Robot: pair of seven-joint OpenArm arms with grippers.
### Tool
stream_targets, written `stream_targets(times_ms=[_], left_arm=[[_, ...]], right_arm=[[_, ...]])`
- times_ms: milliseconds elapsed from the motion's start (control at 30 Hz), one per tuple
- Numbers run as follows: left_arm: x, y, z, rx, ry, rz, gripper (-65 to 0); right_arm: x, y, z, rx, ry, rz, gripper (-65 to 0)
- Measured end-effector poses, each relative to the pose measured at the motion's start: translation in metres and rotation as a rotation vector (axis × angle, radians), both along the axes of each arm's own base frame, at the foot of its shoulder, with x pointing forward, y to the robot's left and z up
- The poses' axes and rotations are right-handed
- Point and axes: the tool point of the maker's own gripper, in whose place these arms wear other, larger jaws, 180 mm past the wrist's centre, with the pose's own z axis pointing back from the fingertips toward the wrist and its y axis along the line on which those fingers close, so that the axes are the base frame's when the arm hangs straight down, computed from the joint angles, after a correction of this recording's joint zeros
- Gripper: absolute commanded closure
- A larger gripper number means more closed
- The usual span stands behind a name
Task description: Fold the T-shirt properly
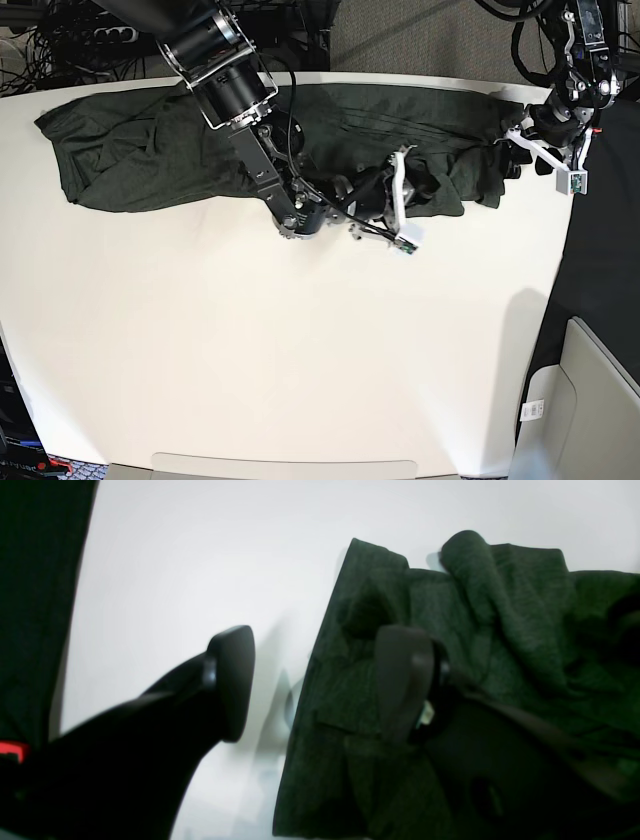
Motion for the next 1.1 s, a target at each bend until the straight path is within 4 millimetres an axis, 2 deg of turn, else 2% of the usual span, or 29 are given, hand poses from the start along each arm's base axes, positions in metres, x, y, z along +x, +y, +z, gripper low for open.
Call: stream_targets(times_ms=[267,367,433,533,633,733,833,1000,1100], left_arm=[[0.000,0.000,0.000,0.000,0.000,-0.001,-37.0],[0.000,0.000,0.000,0.000,-0.001,-0.001,-37.0],[0.000,0.000,0.000,0.001,0.000,-0.003,-37.0],[0.000,0.000,0.000,0.000,-0.001,-0.003,-37.0],[0.000,0.000,0.000,0.000,0.000,-0.003,-37.0],[0.000,0.000,0.000,0.000,0.000,-0.004,-37.0],[0.000,0.000,0.000,0.000,0.000,-0.003,-37.0],[0.000,-0.001,0.000,0.000,0.000,-0.004,-37.0],[0.000,-0.001,0.000,-0.001,0.000,-0.004,-37.0]], right_arm=[[-0.059,0.031,-0.006,-0.015,0.017,0.203,-5.4],[-0.069,0.034,-0.008,-0.025,0.023,0.239,-5.6],[-0.066,0.034,-0.004,-0.013,0.010,0.227,-6.0],[-0.043,0.036,0.017,0.096,-0.005,0.134,-12.3],[-0.006,0.027,0.023,0.116,0.023,-0.049,-28.6],[0.008,0.019,0.015,0.083,0.059,-0.151,-40.1],[0.006,0.018,0.002,0.062,0.097,-0.164,-41.2],[-0.001,0.008,-0.036,-0.015,0.185,-0.183,-41.1],[0.000,0.008,-0.042,0.000,0.214,-0.197,-39.2]])
